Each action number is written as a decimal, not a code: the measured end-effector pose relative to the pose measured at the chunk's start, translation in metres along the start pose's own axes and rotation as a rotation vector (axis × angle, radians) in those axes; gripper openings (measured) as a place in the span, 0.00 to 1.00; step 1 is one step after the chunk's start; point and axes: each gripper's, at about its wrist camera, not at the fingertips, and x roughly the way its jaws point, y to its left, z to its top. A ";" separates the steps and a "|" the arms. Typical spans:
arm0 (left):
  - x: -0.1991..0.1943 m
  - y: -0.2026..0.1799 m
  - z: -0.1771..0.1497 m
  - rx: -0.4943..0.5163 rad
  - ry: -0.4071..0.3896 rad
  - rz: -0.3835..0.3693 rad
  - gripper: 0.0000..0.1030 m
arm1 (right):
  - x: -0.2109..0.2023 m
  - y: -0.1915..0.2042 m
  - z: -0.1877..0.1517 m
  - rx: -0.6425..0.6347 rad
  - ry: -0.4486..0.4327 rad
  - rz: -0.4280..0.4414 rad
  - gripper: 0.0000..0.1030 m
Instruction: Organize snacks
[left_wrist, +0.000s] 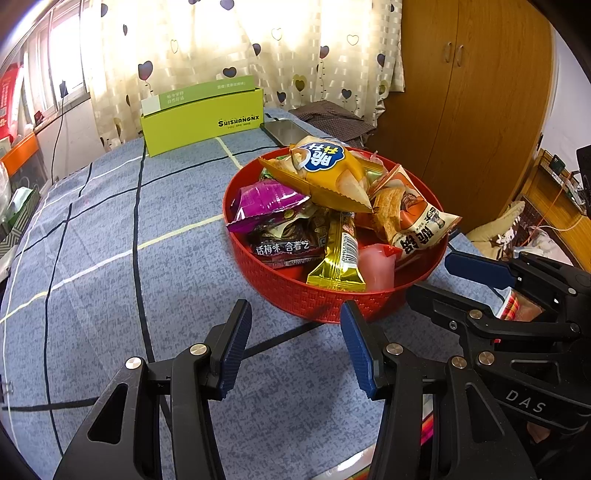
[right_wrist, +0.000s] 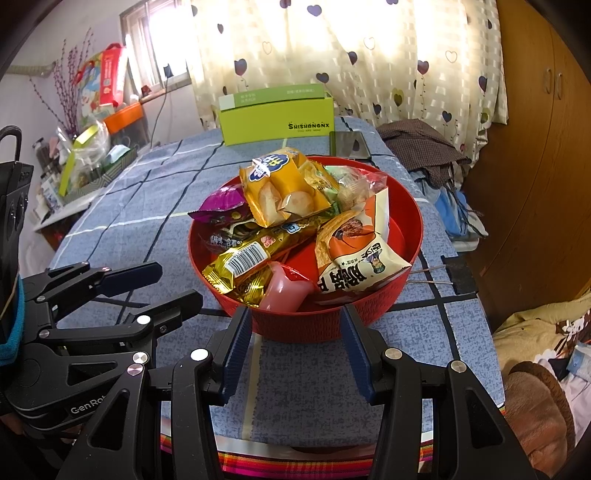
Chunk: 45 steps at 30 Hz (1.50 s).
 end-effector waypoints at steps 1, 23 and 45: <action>0.000 0.000 0.000 0.000 0.000 0.000 0.50 | 0.000 0.001 0.000 0.000 0.001 -0.001 0.47; 0.000 -0.003 -0.005 -0.004 0.006 -0.016 0.49 | -0.001 0.007 -0.005 -0.010 -0.003 -0.023 0.47; 0.001 -0.003 -0.004 -0.007 0.005 -0.025 0.49 | -0.002 0.005 -0.007 -0.004 -0.002 -0.018 0.47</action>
